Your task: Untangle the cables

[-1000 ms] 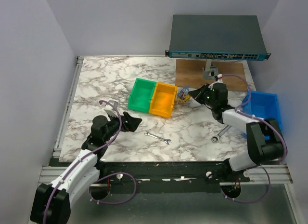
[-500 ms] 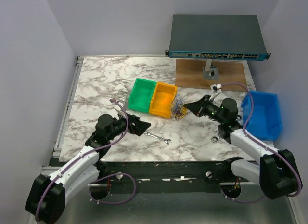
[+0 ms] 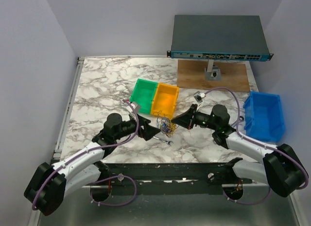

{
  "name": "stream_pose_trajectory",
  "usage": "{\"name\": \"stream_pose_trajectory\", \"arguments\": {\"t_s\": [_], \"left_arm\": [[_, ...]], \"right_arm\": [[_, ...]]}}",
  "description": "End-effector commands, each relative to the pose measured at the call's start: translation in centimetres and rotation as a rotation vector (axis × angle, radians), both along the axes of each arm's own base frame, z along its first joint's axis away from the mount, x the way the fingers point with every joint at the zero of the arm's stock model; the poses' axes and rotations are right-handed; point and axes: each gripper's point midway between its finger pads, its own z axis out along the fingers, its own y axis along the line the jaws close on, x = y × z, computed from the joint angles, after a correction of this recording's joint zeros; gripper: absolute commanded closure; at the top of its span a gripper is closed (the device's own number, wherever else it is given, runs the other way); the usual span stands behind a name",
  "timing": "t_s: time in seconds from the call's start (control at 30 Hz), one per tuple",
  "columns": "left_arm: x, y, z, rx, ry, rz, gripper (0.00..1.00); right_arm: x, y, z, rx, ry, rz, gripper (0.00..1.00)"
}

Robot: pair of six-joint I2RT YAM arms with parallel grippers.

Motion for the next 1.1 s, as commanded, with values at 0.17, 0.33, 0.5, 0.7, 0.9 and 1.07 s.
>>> {"name": "stream_pose_trajectory", "arguments": {"t_s": [0.17,0.33,0.5,0.7,0.9,1.07], "left_arm": [[-1.2,-3.0,1.2,-0.004,-0.045,-0.116,0.02],[-0.8,-3.3,1.1,0.01,-0.031,-0.11,0.83],[1.8,0.0,0.7,0.052,-0.053,0.149,1.0],[4.0,5.0,-0.7,0.121,-0.024,0.452,1.0],[5.6,11.5,-2.5,0.175,0.085,0.804,1.0],[5.3,15.4,-3.0,0.156,0.128,1.006,1.0]], "right_arm": [[-2.5,3.1,3.4,0.06,-0.032,0.128,0.99],[-2.5,3.6,3.2,0.043,-0.015,0.107,0.99],[2.2,0.7,0.7,-0.097,0.032,-0.23,0.99],[7.4,-7.9,-3.2,-0.316,0.088,-0.793,0.99],[8.3,-17.1,-6.4,-0.46,0.105,-1.286,0.99],[7.0,-20.5,-6.8,-0.413,0.121,-1.468,0.99]]}}
